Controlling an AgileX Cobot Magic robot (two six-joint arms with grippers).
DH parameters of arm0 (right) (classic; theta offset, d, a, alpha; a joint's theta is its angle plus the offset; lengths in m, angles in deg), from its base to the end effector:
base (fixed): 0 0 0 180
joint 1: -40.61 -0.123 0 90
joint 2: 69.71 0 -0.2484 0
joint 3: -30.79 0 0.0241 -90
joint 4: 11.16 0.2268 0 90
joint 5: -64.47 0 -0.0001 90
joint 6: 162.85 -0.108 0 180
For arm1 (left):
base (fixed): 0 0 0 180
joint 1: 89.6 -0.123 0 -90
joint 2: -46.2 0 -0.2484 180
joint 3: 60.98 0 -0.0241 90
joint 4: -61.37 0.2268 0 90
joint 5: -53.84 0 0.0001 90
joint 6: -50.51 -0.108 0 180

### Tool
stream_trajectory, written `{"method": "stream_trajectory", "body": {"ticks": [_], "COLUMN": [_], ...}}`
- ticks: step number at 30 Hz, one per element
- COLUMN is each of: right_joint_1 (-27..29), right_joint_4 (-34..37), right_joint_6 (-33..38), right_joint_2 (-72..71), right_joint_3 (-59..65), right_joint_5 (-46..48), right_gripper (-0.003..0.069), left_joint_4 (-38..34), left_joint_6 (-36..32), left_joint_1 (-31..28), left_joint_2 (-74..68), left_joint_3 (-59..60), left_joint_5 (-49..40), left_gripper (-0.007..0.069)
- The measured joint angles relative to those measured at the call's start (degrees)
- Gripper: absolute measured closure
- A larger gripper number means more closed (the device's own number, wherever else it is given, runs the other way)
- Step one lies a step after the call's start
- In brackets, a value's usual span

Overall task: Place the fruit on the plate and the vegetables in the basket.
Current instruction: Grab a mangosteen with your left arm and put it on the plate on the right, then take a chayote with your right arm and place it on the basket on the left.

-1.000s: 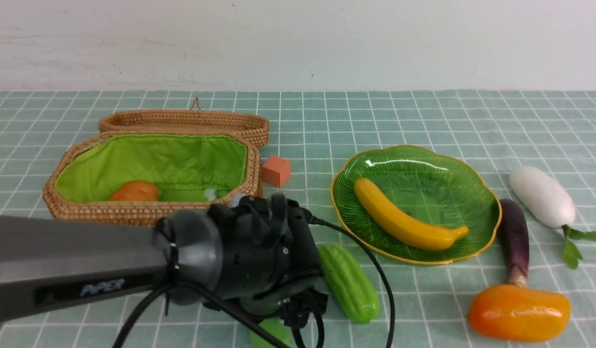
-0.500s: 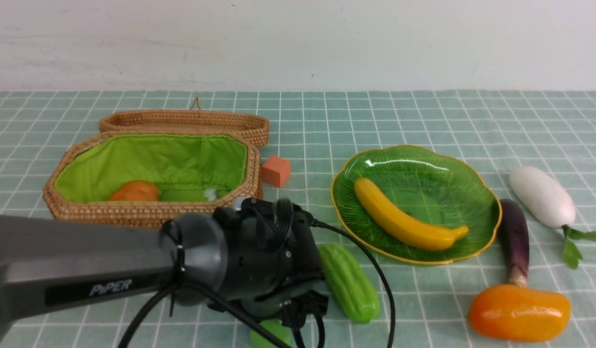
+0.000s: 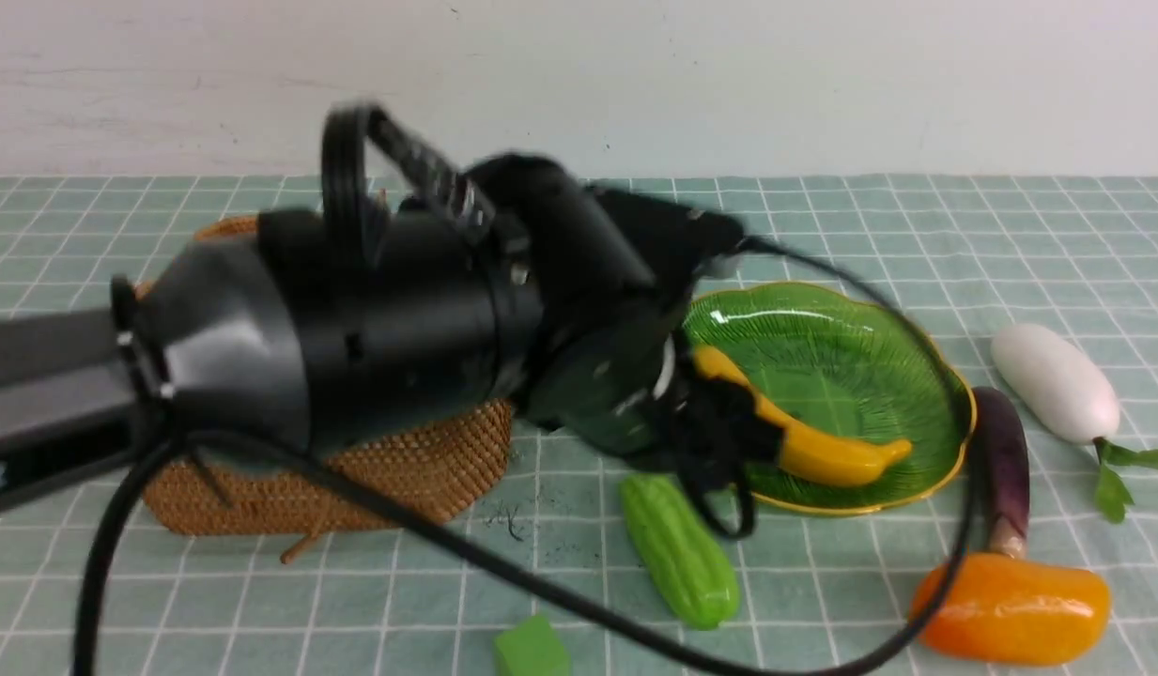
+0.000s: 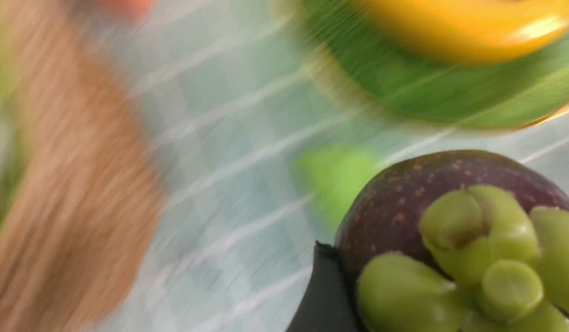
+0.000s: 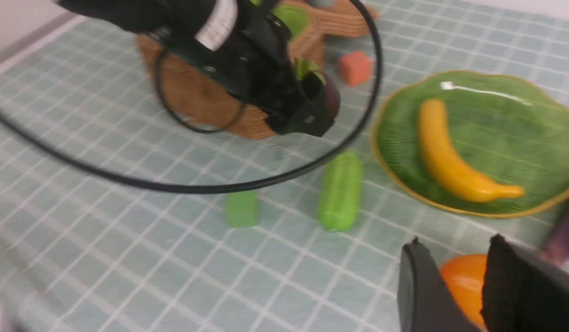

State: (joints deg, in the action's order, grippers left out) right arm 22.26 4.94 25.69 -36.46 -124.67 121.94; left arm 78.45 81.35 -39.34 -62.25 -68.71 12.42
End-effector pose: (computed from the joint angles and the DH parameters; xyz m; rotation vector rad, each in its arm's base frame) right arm 0.0557 0.0451 0.3573 -0.4660 1.9535 0.4439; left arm 0.2544 -0.2732 0.2579 0.6027 2.3819 -0.2894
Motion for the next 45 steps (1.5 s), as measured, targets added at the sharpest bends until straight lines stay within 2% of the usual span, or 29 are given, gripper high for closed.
{"method": "stream_trajectory", "body": {"ticks": [4, 8, 13, 18, 22, 25, 28, 36, 39, 40, 41, 43, 45], "right_joint_1": [0.00, 0.00, 0.00, 0.00, 0.00, 0.00, 0.00, 0.00, 0.00, 0.00, 0.00, 0.00, 0.00], "right_joint_4": [-9.29, -11.33, -9.10, -8.34, -8.21, -8.02, -8.02, -8.02, -8.02, -8.02, -8.02, -8.02, -8.02], "right_joint_6": [-9.50, -12.31, -12.56, -12.56, -12.81, -12.81, -12.81, -12.81, -12.81, -12.81, -12.81, -12.81, -12.81], "right_joint_2": [0.00, 0.00, 0.00, 0.00, 0.00, 0.00, 0.00, 0.00, 0.00, 0.00, 0.00, 0.34, 1.64], "right_joint_3": [0.00, 0.00, 0.00, 0.00, 0.00, 0.00, 0.00, 0.00, 0.00, 0.00, 0.00, 0.00, -0.12], "right_joint_5": [-0.79, -0.71, 0.70, 3.31, 3.88, 3.93, 3.93, 3.93, 4.07, 4.15, 4.13, 5.10, 6.97], "right_gripper": [0.0442, 0.0440, 0.0438, 0.0438, 0.0438, 0.0438, 0.0438, 0.0438, 0.0438, 0.0438, 0.0438, 0.0438, 0.0438], "left_joint_4": [-7.59, -11.62, -12.56, -11.86, -11.25, -11.18, -10.99, -10.99, -10.99, -10.99, -10.99, -10.99, -10.99], "left_joint_6": [-13.50, -18.17, -19.02, -20.11, -20.47, -20.47, -20.42, -20.42, -20.42, -20.42, -20.42, -20.42, -20.42], "left_joint_1": [-0.43, -1.76, -4.86, -6.50, -6.67, -6.74, -6.87, -7.05, -7.05, -7.05, -7.05, -7.05, -7.05], "left_joint_2": [-8.32, -17.61, -29.74, -36.99, -38.76, -38.92, -38.56, -34.51, -29.83, -27.28, -26.88, -21.10, -15.99], "left_joint_3": [-11.36, -21.80, -36.25, -43.49, -43.98, -44.16, -44.21, -44.21, -44.21, -44.21, -44.21, -44.12, -42.99], "left_joint_5": [1.73, 1.75, 1.41, 1.81, 3.47, 5.52, 6.02, 0.07, -6.65, -10.32, -10.88, -18.08, -21.22], "left_gripper": [0.0063, 0.0063, 0.0063, 0.0063, 0.0060, -0.0013, -0.0043, -0.0005, 0.0093, 0.0161, 0.0172, 0.0329, 0.0480]}}
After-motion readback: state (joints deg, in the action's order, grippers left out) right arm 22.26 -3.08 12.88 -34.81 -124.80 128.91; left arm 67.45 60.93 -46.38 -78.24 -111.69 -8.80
